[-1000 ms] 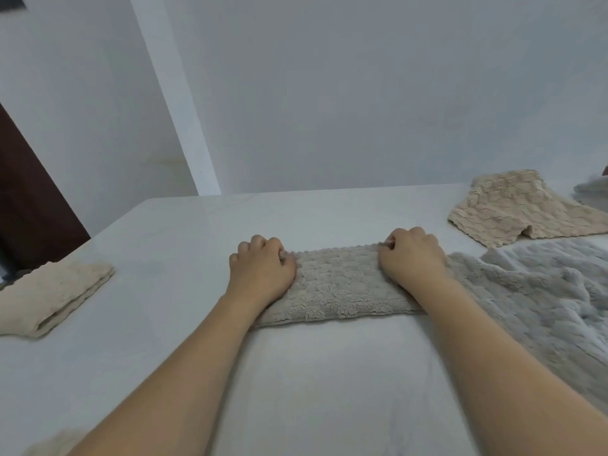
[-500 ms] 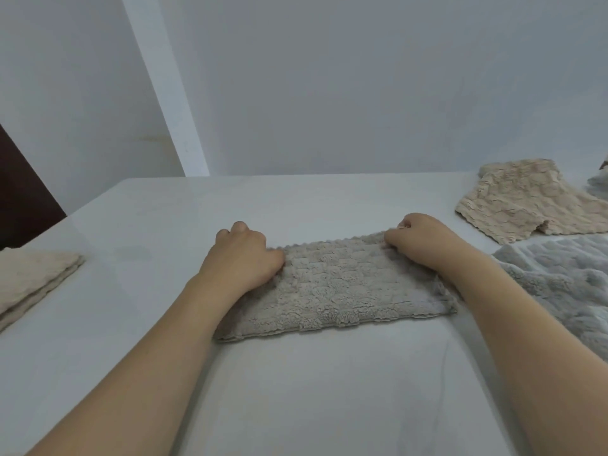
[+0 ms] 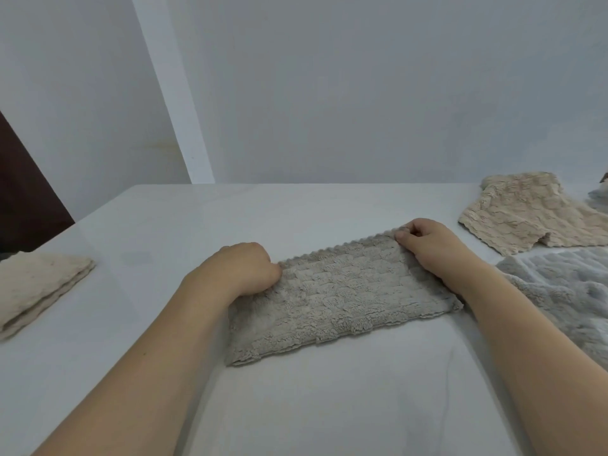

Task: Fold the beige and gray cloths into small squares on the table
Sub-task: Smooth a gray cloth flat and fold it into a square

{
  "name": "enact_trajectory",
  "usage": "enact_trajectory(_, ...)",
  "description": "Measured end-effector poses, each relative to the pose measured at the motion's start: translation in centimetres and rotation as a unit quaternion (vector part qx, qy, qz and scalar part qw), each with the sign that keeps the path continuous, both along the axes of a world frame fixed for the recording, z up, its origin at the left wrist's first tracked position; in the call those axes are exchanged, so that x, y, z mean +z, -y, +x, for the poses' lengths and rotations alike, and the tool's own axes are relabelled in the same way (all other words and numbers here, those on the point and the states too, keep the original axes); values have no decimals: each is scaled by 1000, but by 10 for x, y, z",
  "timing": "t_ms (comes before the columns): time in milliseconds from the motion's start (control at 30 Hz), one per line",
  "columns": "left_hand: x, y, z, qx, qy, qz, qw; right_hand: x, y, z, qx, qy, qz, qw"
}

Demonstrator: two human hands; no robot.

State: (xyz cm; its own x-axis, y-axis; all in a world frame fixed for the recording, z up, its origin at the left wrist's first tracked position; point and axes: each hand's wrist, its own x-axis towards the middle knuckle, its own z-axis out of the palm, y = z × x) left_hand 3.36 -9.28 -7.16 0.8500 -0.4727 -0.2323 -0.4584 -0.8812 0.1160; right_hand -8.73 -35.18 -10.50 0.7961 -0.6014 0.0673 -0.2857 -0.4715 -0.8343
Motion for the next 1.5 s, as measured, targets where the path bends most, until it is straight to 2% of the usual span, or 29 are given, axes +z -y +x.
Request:
enact_trajectory(133, 9, 0, -4, -1, -18, 20, 1000, -1, -2, 1, -3, 33, -8, 999)
enact_trajectory(400, 11, -1, -10, -23, -49, -106, 993, -2, 1, 2, -40, 80, 10, 996)
enact_trajectory(733, 14, 2, -14, -15, -94, -101, 990, -3, -5, 4, -31, 115, -60, 991)
enact_trajectory(833, 11, 1, -14, -32, -63, -135, 988, -2, -7, 3, -34, 116, -83, 989)
enact_trajectory(933, 10, -1, -9, -40, -22, -140, 989, -2, -10, 1, -42, 91, -151, 984)
enact_trajectory(1233, 13, -9, -1, -30, -6, -53, 998, 0, -12, 3, -53, 49, -275, 959)
enact_trajectory(1400, 13, -10, 2, -22, 28, -7, 999, 11, -20, 4, -70, 113, -297, 946)
enact_trajectory(1500, 18, -11, 2, -17, 41, 6, 999, 14, -22, 6, -80, 116, -298, 944)
